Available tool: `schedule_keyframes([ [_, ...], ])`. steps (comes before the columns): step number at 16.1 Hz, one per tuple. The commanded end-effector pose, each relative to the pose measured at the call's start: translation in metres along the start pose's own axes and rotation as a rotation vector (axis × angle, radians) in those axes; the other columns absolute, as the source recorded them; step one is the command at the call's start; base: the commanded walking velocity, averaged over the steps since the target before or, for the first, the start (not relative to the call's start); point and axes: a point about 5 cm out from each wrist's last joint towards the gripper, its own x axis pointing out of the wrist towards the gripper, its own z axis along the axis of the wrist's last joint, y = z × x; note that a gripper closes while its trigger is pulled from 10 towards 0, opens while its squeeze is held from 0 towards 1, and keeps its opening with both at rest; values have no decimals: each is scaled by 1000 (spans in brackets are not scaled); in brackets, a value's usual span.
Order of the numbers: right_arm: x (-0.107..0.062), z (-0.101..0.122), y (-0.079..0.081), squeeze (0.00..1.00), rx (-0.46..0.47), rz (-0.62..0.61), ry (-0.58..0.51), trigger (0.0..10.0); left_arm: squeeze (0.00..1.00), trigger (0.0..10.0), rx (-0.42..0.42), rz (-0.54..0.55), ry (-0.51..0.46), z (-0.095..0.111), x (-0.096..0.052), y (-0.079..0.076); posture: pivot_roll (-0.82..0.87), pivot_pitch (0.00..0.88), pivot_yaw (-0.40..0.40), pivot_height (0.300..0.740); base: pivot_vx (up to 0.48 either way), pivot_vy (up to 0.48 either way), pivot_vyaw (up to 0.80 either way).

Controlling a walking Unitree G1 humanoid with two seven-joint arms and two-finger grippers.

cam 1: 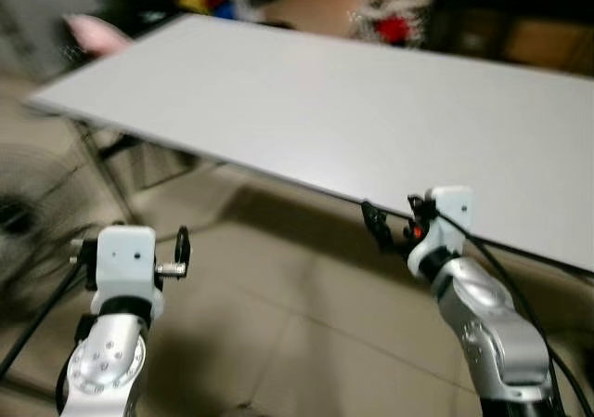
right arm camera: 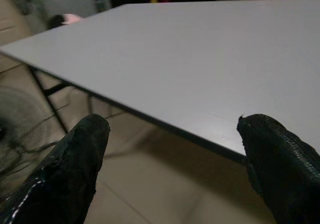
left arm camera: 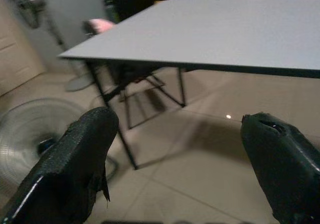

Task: Setting the table

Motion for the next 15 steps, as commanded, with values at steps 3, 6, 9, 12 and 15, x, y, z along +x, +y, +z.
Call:
schedule_keyframes([
  [3,5,7,7,0,-8,27,-27,10000,0,10000,19,36,3,0,-2,8,-21,0,3,740,0,340,800],
  [6,6,7,7,0,-10,29,-29,10000,0,10000,20,40,3,0,-2,8,-20,0,3,740,0,342,800],
  [9,8,8,10,0,-10,48,-34,10000,0,10000,18,47,-1,1,-2,8,-16,0,-1,740,0,339,800],
  [12,10,8,13,0,4,80,-31,10000,0,10000,-46,87,-38,9,-2,10,-11,0,-6,740,0,0,0],
  [15,11,8,18,0,-42,128,-34,10000,0,10000,-42,93,-58,13,-4,12,4,0,-13,740,172,0,0],
])
